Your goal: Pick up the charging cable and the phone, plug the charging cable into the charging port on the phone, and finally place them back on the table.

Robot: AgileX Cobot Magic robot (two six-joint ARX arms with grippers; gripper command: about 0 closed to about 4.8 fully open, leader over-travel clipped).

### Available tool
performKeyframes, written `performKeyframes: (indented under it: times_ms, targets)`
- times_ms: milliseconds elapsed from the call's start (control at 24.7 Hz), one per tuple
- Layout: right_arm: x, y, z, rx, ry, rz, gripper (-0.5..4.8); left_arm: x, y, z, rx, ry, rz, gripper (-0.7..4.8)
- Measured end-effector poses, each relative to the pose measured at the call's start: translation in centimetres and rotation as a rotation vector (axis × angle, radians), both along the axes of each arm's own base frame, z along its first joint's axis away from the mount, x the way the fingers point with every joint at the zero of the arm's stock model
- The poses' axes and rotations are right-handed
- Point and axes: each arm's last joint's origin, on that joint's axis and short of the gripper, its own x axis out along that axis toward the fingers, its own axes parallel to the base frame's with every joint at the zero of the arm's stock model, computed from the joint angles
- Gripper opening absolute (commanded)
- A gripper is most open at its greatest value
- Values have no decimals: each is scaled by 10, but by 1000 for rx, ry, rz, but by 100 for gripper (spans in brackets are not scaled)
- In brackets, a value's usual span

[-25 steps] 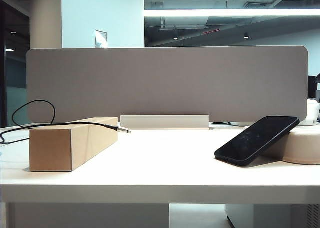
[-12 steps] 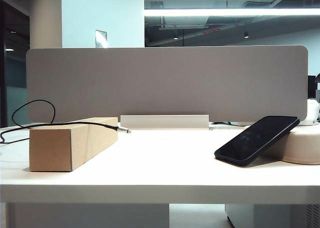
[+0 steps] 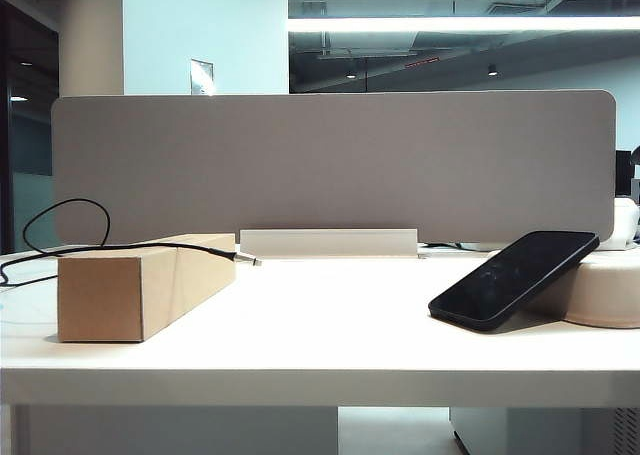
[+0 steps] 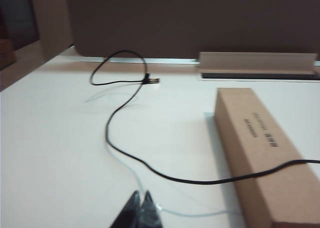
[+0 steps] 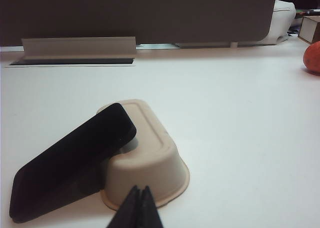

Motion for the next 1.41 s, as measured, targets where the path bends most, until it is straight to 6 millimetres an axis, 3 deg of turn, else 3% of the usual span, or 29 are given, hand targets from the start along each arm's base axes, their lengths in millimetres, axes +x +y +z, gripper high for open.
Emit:
performKeyframes:
  times_ms: [162,404,525,808,1213,1415]
  targets:
    - [-1,0,3,13,6,7,-2,-1,-1,7,2,-19,-37,-6]
    - [-2,0,33,59,-27,10,-2,-6,-2,35,7,-82,-58,-6]
    - [5,1,50,75,21,19,-2,-5,-2,53,7,-78,-59,-6]
    - [24,3,62,203,128,8,-1,6,-1,72,25,-29,-59,-6]
    - [50,10,51,345,319,150,-2,37,-2,91,38,71,-131,-6]
    - [67,13,45,412,359,217,-1,72,-5,102,10,182,-304,-6]
